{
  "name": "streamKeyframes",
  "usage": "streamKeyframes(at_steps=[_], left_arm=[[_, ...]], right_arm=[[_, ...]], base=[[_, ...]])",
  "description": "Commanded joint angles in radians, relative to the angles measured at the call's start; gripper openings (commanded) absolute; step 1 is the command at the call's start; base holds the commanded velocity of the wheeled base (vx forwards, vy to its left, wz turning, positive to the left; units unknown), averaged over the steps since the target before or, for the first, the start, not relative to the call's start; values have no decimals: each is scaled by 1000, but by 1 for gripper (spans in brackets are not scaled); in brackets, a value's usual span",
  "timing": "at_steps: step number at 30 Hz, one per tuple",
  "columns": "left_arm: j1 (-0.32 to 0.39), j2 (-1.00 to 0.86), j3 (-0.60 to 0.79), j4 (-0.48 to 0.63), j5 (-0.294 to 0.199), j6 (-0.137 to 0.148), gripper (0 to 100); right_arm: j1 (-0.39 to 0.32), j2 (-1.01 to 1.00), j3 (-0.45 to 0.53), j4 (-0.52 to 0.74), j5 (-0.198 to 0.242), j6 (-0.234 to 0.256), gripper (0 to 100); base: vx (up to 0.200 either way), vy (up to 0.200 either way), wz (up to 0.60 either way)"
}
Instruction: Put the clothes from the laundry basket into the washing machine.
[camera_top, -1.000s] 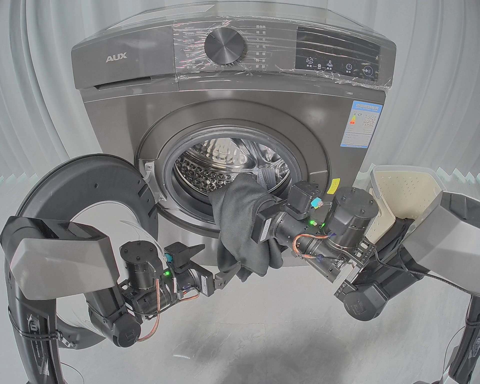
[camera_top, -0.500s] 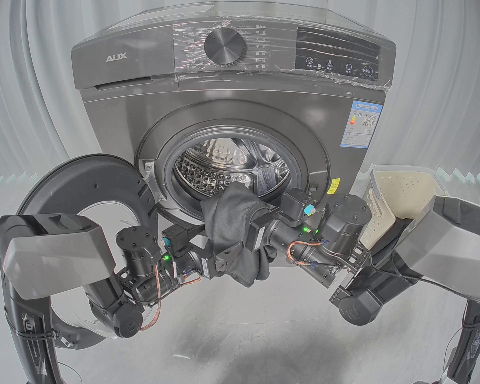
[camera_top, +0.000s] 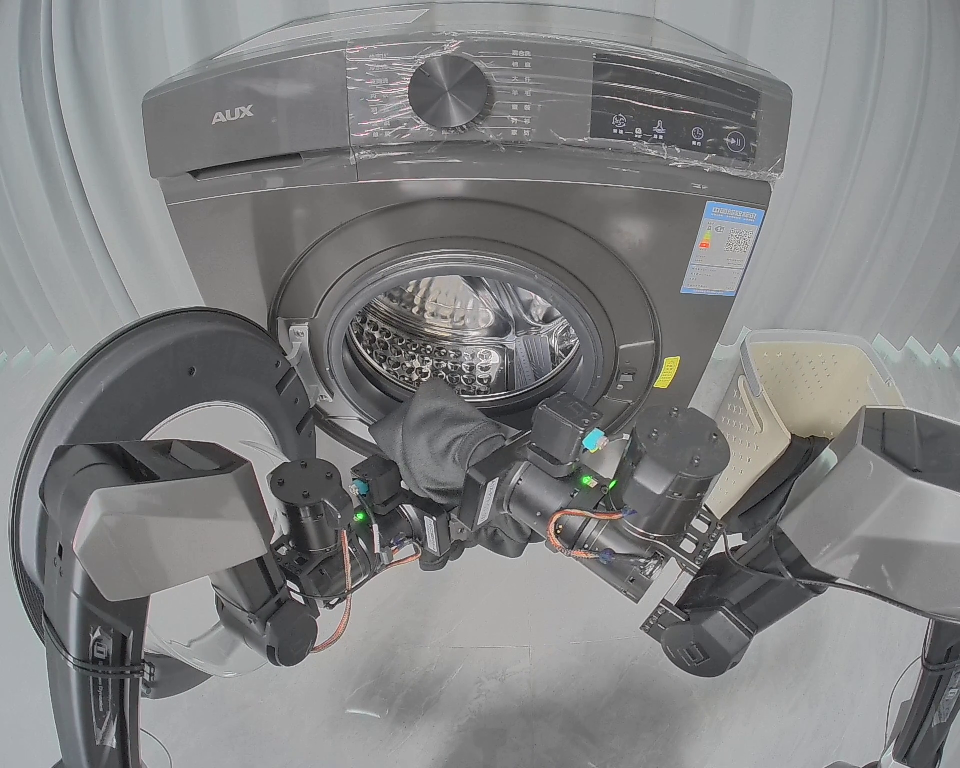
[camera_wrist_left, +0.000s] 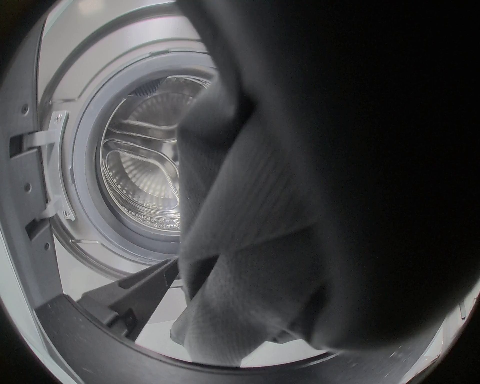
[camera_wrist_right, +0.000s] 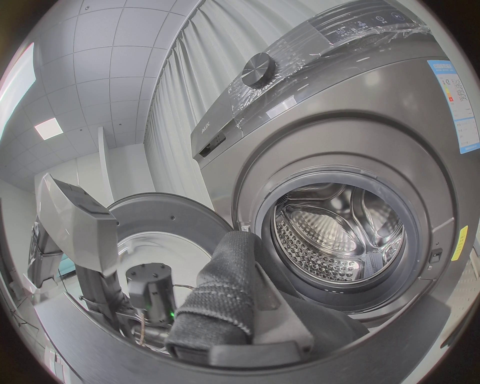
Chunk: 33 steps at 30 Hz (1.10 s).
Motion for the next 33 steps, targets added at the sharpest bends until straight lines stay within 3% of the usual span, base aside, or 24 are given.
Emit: streamKeyframes(at_steps=[1,8,9,16,17,20,26,33], left_arm=[[4,57,-32,-3,1,0,100],[9,65,-73,-3,6,-2,100],[12,65,-84,-3,12,-2,0],[49,53,-111,-4,63,-32,0],[57,46,-119,-4,76,-51,0],[67,39,-125,-4,90,-68,0],[60,17,-122,-3,98,-68,0],[54,-46,-99,-3,98,-71,0]], right_arm=[[14,-16,1,-1,-2,1,0],[17,-20,23,-13,-5,1,0],[16,-19,26,-17,-5,1,0],[-17,-25,64,-16,-11,1,0],[-35,-37,96,-8,-12,0,0],[-49,-63,178,-5,-5,-9,0],[-38,-60,322,-17,8,-14,0],[-44,-24,373,-25,9,-25,0]], base=[[0,0,0],[0,0,0],[0,0,0],[0,0,0],[0,0,0],[0,0,0],[0,0,0],[0,0,0]])
